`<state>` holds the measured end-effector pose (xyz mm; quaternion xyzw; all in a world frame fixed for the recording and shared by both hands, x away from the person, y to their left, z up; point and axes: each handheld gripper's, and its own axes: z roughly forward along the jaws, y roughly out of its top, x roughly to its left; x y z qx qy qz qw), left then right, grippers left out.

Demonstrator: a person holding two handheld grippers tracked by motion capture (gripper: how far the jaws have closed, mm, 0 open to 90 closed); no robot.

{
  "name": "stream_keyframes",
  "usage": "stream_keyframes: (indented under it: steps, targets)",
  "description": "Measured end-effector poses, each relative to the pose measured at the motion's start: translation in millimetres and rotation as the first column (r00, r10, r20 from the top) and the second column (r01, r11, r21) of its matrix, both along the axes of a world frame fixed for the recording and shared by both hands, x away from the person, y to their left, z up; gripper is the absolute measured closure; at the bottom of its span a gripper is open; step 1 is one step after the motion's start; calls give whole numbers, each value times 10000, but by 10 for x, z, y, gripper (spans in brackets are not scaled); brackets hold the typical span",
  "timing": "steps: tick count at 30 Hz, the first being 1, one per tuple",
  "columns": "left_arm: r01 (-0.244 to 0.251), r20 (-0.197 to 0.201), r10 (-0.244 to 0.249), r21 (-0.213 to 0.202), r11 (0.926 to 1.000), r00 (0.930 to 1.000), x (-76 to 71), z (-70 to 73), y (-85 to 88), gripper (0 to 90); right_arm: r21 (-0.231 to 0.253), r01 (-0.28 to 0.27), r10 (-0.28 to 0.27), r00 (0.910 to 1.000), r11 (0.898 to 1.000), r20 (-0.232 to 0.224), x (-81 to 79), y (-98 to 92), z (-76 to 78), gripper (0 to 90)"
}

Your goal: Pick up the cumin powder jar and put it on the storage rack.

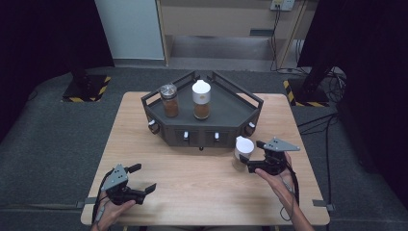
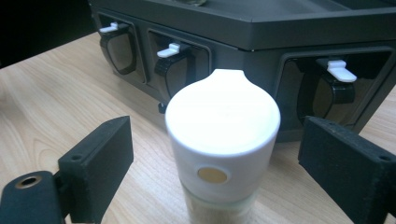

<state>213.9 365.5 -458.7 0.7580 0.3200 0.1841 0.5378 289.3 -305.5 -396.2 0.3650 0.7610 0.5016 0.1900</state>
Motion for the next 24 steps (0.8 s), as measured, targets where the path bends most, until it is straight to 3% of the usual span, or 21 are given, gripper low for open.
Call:
stream_keyframes:
  steps: [13,16,19,24]
  targets:
    - [65,-14,-65,101,9999,10000,5,7,-15,25,83,-18,21,9992,10000,-397,179,117,-98,192]
    - [75,-18,-75,107,9999,10000,6,7,-16,25,-1,101,-101,9996,9999,-276,179,128,-118,265]
    - [88,-16,-87,127,9999,10000,7,9,-17,25,132,112,-108,9996,9999,-279,200,108,-143,280]
    - [65,-23,-64,85,9999,10000,6,5,-13,25,-339,266,-261,9995,9991,149,130,190,-115,304]
